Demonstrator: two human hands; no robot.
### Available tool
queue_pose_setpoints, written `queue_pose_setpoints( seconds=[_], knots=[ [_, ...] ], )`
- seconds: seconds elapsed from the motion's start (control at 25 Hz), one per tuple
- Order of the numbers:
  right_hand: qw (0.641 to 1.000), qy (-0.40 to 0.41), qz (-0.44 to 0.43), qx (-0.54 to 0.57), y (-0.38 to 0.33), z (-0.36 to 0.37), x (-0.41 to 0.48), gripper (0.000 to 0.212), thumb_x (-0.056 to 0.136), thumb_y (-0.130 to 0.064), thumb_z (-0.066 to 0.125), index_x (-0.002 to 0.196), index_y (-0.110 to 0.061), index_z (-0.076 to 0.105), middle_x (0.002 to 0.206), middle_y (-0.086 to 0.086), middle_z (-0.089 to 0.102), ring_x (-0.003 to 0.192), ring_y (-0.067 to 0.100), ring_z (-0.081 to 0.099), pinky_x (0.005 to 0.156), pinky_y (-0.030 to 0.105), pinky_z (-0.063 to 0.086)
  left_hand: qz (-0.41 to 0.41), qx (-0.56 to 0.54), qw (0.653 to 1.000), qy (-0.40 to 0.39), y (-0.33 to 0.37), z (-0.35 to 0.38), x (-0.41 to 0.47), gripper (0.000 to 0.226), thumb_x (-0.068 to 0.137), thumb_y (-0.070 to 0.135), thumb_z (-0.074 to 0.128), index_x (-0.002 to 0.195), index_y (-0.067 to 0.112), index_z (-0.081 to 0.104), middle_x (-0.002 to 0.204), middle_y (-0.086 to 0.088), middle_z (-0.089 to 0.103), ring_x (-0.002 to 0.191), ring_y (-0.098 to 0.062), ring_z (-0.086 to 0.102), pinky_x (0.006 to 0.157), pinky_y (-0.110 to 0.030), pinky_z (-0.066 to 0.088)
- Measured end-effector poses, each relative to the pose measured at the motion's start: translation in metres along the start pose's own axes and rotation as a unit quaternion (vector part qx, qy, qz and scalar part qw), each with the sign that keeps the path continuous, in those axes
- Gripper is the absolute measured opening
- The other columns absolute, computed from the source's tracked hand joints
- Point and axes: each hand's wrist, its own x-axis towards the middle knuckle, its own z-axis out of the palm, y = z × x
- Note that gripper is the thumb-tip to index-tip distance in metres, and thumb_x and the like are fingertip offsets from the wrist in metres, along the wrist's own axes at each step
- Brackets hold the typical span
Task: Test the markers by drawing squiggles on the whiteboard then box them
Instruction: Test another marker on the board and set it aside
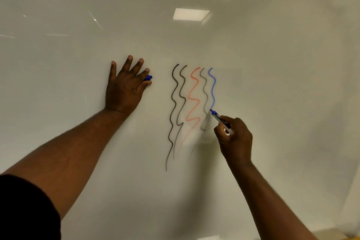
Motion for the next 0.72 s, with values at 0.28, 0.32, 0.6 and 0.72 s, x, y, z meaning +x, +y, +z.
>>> queue_pose_setpoints(
  seconds=[0.28, 0.32, 0.6, 0.72],
  knots=[
    [0.997, -0.056, 0.037, -0.030, 0.025, -0.009, -0.063, 0.021, 0.080, -0.017, 0.062, 0.098, -0.017, 0.073, 0.074, -0.006, 0.056, 0.068, 0.014, 0.054, 0.061, 0.026, 0.043, -0.006, -0.005, 0.999, -0.040, 0.007, 0.002, -0.038, 0.039, 0.096, 0.033, 0.060, 0.131, 0.014, 0.061, 0.148, -0.004, 0.047, 0.147, -0.023, 0.027, 0.120, -0.056, 0.009],
    [0.997, -0.062, 0.046, -0.032, 0.028, -0.010, -0.072, 0.021, 0.080, -0.017, 0.062, 0.098, -0.017, 0.073, 0.074, -0.007, 0.056, 0.068, 0.015, 0.054, 0.061, 0.027, 0.043, -0.010, -0.006, 0.999, -0.047, 0.008, 0.002, -0.043, 0.039, 0.096, 0.033, 0.061, 0.131, 0.014, 0.061, 0.148, -0.004, 0.047, 0.147, -0.023, 0.027, 0.120, -0.056, 0.010],
    [0.971, -0.213, 0.091, -0.054, 0.045, -0.012, -0.156, 0.013, 0.085, -0.023, 0.064, 0.095, -0.025, 0.071, 0.076, -0.014, 0.056, 0.073, 0.008, 0.056, 0.065, 0.018, 0.039, -0.032, -0.019, 0.994, -0.106, 0.018, -0.002, -0.084, 0.038, 0.095, 0.030, 0.062, 0.130, 0.014, 0.062, 0.148, -0.005, 0.047, 0.146, -0.023, 0.027, 0.120, -0.054, 0.011],
    [0.962, -0.219, 0.161, -0.022, 0.046, -0.022, -0.177, 0.018, 0.085, -0.016, 0.068, 0.097, -0.029, 0.071, 0.082, -0.014, 0.064, 0.076, 0.006, 0.061, 0.065, 0.026, 0.048, -0.047, -0.037, 0.989, -0.136, 0.020, -0.007, -0.106, 0.035, 0.095, 0.030, 0.062, 0.127, 0.015, 0.064, 0.147, -0.004, 0.048, 0.146, -0.020, 0.028, 0.121, -0.049, 0.008]
  ],
)
